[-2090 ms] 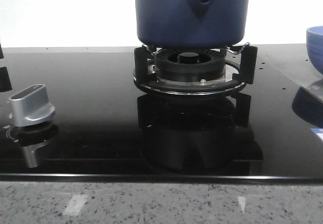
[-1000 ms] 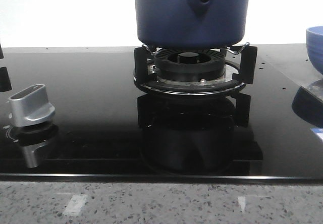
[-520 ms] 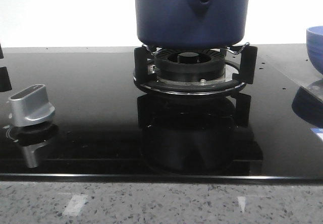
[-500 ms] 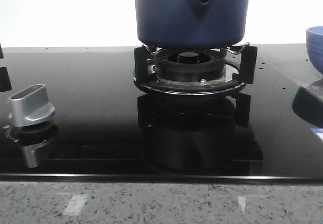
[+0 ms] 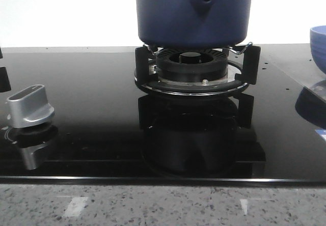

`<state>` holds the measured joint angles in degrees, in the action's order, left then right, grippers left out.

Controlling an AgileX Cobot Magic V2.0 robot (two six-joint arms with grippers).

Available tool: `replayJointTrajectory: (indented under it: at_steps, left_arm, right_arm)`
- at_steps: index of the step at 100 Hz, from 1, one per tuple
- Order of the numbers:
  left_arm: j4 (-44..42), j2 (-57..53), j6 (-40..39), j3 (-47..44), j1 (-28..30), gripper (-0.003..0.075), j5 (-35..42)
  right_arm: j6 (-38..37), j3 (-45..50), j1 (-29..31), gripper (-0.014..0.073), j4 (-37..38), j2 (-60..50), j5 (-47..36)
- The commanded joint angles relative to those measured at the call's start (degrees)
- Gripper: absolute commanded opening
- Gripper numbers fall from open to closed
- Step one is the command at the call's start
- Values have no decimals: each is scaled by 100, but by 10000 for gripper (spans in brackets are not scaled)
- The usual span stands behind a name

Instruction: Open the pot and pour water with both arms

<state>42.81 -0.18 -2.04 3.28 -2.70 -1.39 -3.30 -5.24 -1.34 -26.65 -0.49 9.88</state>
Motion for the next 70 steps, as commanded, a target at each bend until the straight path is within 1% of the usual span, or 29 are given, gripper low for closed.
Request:
replayJointTrajectory:
  at_steps: [1,9,18,23,33,39,49,59,64,70]
  left_arm:
    - [-370,50,37,690,-8,-20,-66]
    - [-640,396,204,1278,-8,-20,-660]
    - [-653,920,941,1932,-8,-20,-1362]
    - [-642,1225,1355,2367,-8,-20,-1808]
    - [-566,1788,2040,3045,-8,-20,-2381]
    - [-471,2085,2235,3343,-8,-20,-2556]
    - [-218,2467,2600,3711,-13,-20,-2806]
    - [327,2763,3082,3843,-221,-19,-2815]
    - [718,2900,3445,3871,-392,-16,-2755]
    - [1125,3073,4040,3894,-621,0,-2743]
  right_arm:
    - [207,-762,12,-45,583,98,144]
    - [207,-1370,12,-45,1042,481,604]
    - [207,-2043,12,-45,1470,1197,1222]
    - [211,-2404,12,-45,1546,1587,1525]
    - [211,-3098,12,-45,1547,2289,2056]
    - [211,-3363,12,-45,1547,2628,2217]
    - [220,-3627,-1,-45,1547,2985,2218]
    - [429,-3775,-35,-41,1526,3185,2243]
    - [552,-3799,-76,-9,1499,3197,2243]
    - [659,-3810,-159,83,1498,3205,2230]
